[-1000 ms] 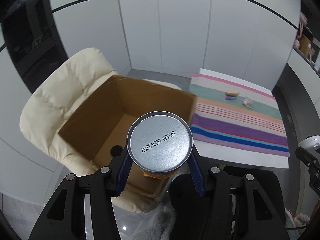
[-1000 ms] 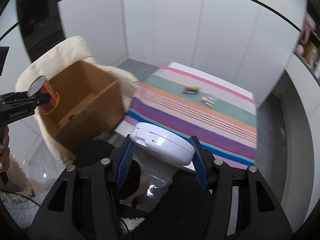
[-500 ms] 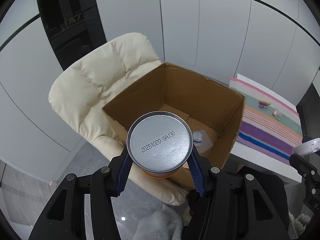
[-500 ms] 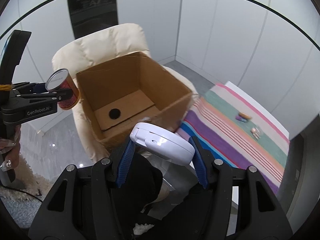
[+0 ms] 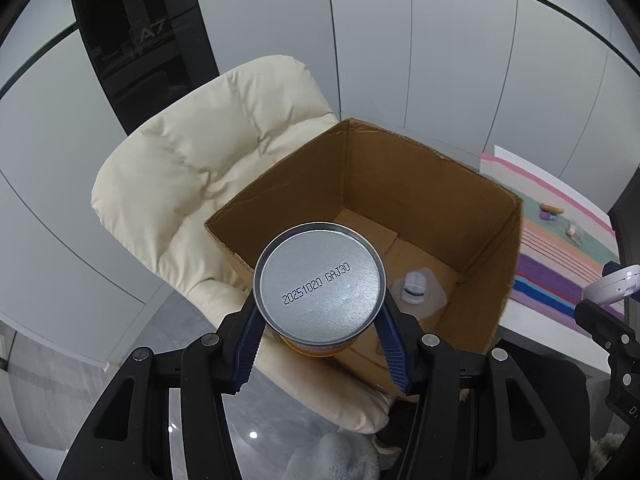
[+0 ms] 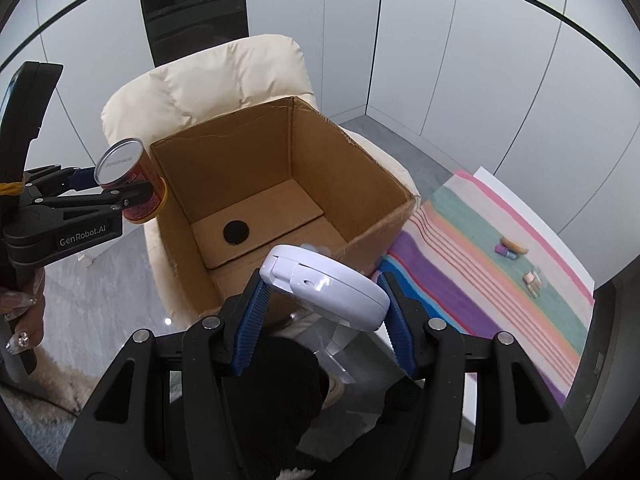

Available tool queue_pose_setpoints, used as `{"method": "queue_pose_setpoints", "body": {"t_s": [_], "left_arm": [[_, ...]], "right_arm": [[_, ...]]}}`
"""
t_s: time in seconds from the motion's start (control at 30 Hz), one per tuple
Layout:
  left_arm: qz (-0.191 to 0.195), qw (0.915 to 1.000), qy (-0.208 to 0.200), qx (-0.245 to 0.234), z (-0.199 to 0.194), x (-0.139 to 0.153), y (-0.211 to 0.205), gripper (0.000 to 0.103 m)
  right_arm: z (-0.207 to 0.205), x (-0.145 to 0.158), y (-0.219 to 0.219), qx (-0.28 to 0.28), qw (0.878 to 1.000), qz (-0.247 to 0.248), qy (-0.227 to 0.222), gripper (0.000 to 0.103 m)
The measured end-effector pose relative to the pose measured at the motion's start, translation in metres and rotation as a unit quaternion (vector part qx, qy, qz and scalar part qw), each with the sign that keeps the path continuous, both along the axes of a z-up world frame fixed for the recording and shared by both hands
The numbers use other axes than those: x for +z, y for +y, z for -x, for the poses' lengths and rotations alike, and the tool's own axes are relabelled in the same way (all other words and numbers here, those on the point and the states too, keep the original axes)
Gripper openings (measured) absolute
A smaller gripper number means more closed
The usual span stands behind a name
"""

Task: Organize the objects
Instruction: 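Open the right tool to drop the compact while the left tool drops the tin inside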

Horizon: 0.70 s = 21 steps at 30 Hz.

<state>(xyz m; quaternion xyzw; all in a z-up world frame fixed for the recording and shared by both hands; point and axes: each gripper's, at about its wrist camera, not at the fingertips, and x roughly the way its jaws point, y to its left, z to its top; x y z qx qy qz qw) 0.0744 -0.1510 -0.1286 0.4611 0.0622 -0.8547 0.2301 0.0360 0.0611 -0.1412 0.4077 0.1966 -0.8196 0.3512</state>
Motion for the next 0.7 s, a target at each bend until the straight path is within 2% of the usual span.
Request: {"method": "queue_pose_setpoints", "body": {"t_s": [0.2,0.3,0.4,0.47,0.5,0.53,0.57,0.7], "left_arm": [[-0.029,0.9992,-0.026,0.009,0.025,-0.022,-0.017,0.055],[-0.027,0.9991,-0.033,0.008,0.04,-0.028,-0.021,0.055],[-0.021,0.9995,-0.021,0.005,0.052,-0.029,-0.025,0.056],[-0.023,0.9997,-0.011,0.008,0.058,-0.027,-0.03,0.075],[-0.026,0.9996,-0.003,0.008,0.058,-0.025,-0.032,0.079],[-0.029,0.9995,0.006,0.006,0.058,-0.023,-0.034,0.088],[-0.029,0.9995,0.013,0.007,0.057,-0.021,-0.036,0.091],[-0.023,0.9996,0.012,0.006,0.056,-0.018,-0.037,0.091]], "right_arm": [[0.024,-0.017,-0.033,0.013,1.0,-0.003,-0.008,0.058],[0.034,-0.026,-0.051,0.019,1.0,-0.006,-0.012,0.058],[0.042,-0.033,-0.067,0.029,1.0,-0.006,-0.011,0.059],[0.043,-0.036,-0.076,0.044,0.999,0.003,-0.003,0.086],[0.044,-0.036,-0.079,0.035,0.999,0.003,0.008,0.103],[0.044,-0.035,-0.08,0.027,0.999,0.007,0.019,0.103],[0.044,-0.035,-0.082,0.027,0.999,0.008,0.02,0.103],[0.047,-0.041,-0.085,0.03,0.999,0.012,0.006,0.103]]}}
